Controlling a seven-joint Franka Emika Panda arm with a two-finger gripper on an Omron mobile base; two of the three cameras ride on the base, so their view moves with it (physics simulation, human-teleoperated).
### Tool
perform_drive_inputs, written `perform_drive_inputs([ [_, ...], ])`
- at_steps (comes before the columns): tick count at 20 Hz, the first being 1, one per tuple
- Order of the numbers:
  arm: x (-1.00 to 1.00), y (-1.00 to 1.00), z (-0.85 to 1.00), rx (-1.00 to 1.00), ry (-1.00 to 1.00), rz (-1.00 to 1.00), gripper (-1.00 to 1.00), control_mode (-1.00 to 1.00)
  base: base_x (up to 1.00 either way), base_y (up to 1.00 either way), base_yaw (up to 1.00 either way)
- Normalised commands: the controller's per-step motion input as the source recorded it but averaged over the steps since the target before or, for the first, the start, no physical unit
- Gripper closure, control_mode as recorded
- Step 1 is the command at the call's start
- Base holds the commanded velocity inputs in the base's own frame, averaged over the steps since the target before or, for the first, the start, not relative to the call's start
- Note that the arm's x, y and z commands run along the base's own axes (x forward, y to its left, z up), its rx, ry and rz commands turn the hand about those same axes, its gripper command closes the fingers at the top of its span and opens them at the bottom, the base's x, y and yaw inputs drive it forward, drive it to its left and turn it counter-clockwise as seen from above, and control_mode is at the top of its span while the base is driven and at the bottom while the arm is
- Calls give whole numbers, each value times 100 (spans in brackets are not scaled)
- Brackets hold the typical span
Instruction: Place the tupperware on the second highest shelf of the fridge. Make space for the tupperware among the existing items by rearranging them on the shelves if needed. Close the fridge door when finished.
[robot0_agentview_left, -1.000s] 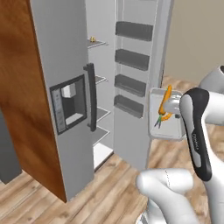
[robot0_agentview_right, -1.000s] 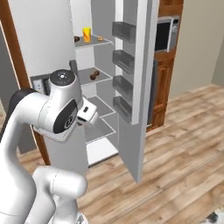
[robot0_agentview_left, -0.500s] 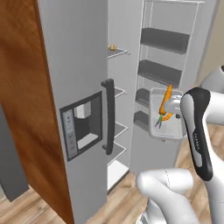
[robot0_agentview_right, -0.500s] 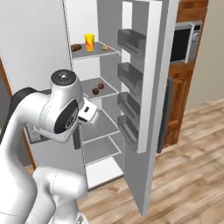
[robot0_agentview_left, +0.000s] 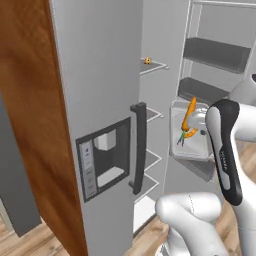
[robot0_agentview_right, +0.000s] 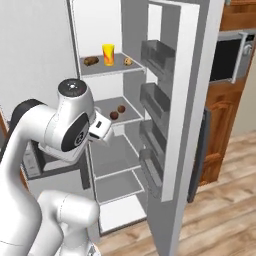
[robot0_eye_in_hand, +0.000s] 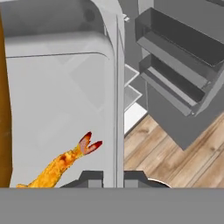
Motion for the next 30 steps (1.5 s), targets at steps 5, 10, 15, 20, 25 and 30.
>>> perform_drive_inputs([
  [5,0,0,0,0,0,0,100,100,35,-37,24],
  [10,0,0,0,0,0,0,100,100,35,-36,23],
  [15,0,0,0,0,0,0,100,100,56,-10,18],
  [20,0,0,0,0,0,0,100,100,61,-6,16],
  [25,0,0,0,0,0,0,100,100,49,-23,16],
  [30,0,0,0,0,0,0,100,100,50,-23,16],
])
